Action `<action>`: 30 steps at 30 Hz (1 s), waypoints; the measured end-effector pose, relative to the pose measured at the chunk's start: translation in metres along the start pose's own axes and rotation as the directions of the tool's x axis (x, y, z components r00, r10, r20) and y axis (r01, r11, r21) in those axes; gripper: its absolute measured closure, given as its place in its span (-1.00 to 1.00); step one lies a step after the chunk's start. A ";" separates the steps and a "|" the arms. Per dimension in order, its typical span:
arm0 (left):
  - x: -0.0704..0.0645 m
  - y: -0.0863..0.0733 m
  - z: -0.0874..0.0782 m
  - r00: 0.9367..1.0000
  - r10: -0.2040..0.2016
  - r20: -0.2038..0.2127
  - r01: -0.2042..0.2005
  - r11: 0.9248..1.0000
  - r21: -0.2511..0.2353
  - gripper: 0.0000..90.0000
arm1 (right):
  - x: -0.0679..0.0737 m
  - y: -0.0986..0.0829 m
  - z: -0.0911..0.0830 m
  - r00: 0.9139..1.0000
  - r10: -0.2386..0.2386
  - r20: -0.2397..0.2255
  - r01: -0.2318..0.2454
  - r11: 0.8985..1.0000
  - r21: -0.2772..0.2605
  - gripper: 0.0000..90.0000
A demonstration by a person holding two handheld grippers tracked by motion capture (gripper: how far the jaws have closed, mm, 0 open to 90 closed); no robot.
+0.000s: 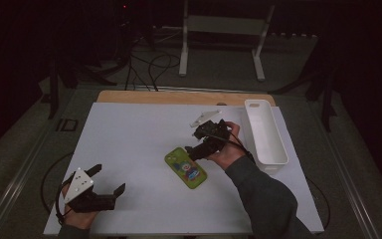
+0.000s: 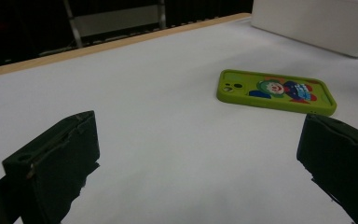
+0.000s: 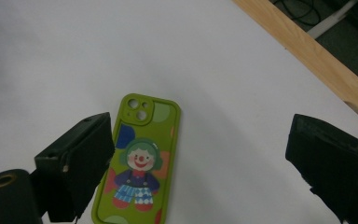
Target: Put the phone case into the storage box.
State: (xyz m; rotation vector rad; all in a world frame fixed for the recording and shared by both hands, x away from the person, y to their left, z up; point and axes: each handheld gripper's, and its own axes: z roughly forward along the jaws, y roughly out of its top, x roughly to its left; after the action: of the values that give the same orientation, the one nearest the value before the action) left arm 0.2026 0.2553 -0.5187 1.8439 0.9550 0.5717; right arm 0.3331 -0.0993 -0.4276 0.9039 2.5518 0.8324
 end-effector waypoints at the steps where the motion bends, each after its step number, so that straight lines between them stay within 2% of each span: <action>1: 0.000 0.000 0.000 1.000 0.000 0.000 0.000 1.000 0.000 -1.00 | 0.000 0.000 0.000 1.000 0.000 0.000 0.000 1.000 0.000 -0.84; 9: 0.001 0.000 0.000 1.000 -0.001 -0.001 0.001 1.000 0.001 -1.00 | 0.005 0.007 0.014 1.000 -0.019 -0.011 0.020 0.998 0.051 -0.84; 21: 0.002 -0.001 -0.001 1.000 -0.004 -0.004 0.004 1.000 -0.003 -1.00 | 0.011 0.016 0.029 0.999 -0.047 -0.019 0.049 0.994 0.097 -0.84; 30: 0.002 -0.001 -0.002 1.000 -0.003 -0.004 0.003 1.000 -0.001 -1.00 | 0.015 0.019 0.043 0.999 -0.043 -0.030 0.047 0.989 0.142 -0.84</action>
State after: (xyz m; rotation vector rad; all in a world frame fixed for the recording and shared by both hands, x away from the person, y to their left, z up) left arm 0.2024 0.2578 -0.5186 1.8405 0.9601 0.5742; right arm 0.3507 -0.0592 -0.4512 0.8786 2.6722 0.6605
